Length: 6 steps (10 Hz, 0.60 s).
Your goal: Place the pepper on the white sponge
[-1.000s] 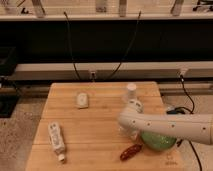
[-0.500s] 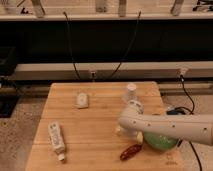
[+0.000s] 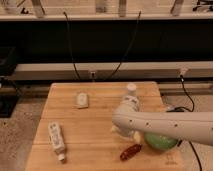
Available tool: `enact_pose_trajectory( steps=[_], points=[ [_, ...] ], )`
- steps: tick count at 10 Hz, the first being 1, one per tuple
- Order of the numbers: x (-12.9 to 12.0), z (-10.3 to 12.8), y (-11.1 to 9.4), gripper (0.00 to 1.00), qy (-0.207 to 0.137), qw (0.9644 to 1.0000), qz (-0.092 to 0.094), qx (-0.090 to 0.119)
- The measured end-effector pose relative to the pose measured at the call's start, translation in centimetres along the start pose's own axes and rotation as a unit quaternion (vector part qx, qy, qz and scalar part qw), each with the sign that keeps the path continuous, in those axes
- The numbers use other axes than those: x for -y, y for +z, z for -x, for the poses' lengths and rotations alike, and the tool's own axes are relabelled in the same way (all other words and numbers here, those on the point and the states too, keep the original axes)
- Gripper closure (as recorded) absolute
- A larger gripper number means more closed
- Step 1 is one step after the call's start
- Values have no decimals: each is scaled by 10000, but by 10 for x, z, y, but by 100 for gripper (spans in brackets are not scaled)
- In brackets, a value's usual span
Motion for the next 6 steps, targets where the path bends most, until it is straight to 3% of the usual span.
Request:
enact_pose_trajectory(
  steps=[6],
  points=[
    [-35,29,19,20,797,9967,137,100]
  ],
)
